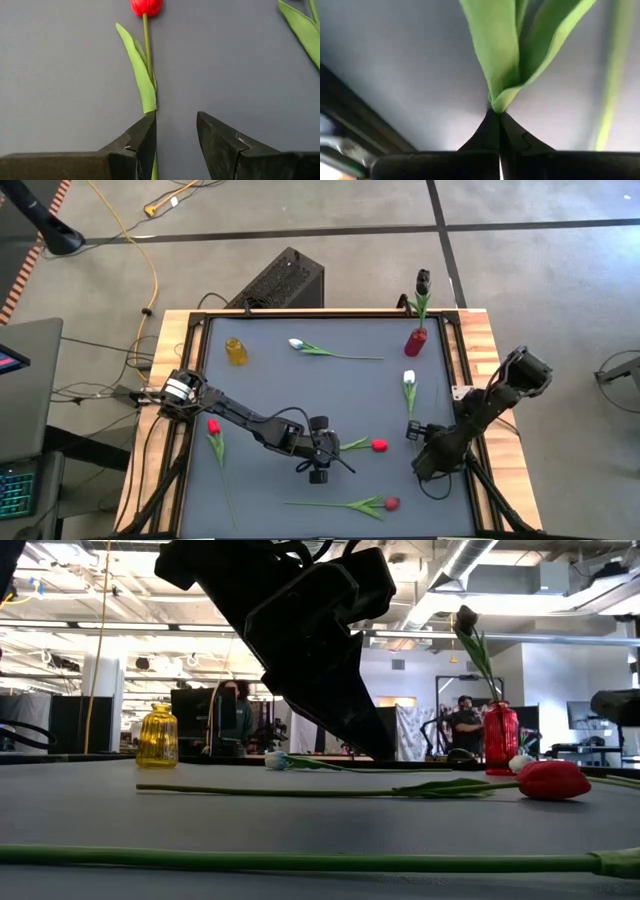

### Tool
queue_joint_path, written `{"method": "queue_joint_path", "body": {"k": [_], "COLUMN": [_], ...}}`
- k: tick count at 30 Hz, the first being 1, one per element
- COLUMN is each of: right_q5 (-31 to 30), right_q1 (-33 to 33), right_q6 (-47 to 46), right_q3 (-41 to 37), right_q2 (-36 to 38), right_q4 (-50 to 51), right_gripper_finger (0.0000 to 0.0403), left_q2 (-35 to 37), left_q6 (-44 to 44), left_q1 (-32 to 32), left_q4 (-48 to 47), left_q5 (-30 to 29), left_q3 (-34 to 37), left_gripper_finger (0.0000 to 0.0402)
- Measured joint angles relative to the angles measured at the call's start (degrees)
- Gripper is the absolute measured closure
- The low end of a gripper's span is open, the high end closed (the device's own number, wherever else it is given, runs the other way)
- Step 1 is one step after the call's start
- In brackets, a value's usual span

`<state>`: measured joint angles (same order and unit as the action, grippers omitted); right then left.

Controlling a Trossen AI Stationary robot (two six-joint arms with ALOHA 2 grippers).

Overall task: Sort flowers into vase by color
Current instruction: Put the top dark red tulip into the red flower vase

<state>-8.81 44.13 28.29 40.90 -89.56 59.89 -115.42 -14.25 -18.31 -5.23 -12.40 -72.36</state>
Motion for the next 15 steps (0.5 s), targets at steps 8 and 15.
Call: {"method": "queue_joint_path", "body": {"k": [8,15], "right_q5": [3.5,9.8], "right_q1": [1.0,0.9], "right_q6": [-4.4,-11.7], "right_q3": [8.4,14.8], "right_q2": [0.0,3.5], "right_q4": [2.6,3.7], "right_gripper_finger": [0.0385,0.0385], "left_q2": [0.0,0.0], "left_q6": [-1.6,-1.3], "left_q1": [-0.1,-0.1], "left_q4": [0.7,2.4], "left_q5": [-0.3,-1.8], "left_q3": [0.0,0.0], "left_gripper_finger": [0.0272,0.0272]}}
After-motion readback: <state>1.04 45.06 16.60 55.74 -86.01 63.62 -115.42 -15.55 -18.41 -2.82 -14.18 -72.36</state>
